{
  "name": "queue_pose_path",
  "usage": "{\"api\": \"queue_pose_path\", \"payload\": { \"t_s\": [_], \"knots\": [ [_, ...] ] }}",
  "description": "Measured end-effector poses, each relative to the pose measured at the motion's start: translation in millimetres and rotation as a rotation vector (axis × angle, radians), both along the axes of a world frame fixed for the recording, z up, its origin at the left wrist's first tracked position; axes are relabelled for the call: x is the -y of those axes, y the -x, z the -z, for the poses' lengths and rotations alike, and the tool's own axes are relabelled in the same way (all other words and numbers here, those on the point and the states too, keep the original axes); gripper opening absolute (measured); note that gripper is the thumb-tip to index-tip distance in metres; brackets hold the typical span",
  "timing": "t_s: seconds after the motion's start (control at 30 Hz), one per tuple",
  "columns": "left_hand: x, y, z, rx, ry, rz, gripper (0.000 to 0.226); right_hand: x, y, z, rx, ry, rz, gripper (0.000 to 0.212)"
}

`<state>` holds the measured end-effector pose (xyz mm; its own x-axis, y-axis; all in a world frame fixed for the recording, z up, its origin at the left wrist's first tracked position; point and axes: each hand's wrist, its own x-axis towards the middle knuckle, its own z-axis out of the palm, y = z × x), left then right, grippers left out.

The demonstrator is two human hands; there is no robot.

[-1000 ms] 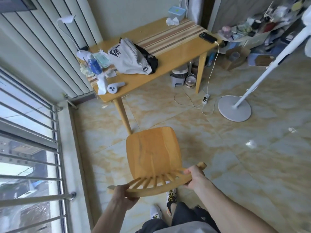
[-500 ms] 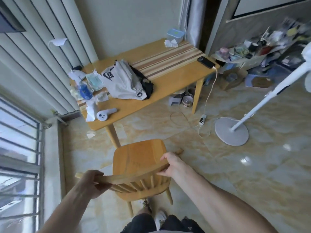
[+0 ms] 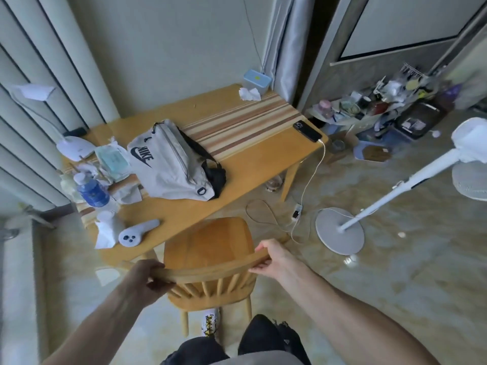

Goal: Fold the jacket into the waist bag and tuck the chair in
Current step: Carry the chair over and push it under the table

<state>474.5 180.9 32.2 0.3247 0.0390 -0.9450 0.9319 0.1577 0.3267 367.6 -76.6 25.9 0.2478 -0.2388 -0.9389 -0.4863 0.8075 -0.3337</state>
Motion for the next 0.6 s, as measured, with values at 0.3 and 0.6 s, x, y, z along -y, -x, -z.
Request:
{"api": "queue_pose_path", "payload": {
  "t_s": [0.3, 0.6],
  "knots": [
    [59, -62, 39, -0.021, 0.203, -0.205, 0.008, 76, -99, 14, 0.053, 0.124, -0.112, 0.011],
    [150, -95, 77, 0.026, 0.274, -0.385, 0.022, 177, -182, 53, 0.056, 0.124, -0.238, 0.018]
  ]
}}
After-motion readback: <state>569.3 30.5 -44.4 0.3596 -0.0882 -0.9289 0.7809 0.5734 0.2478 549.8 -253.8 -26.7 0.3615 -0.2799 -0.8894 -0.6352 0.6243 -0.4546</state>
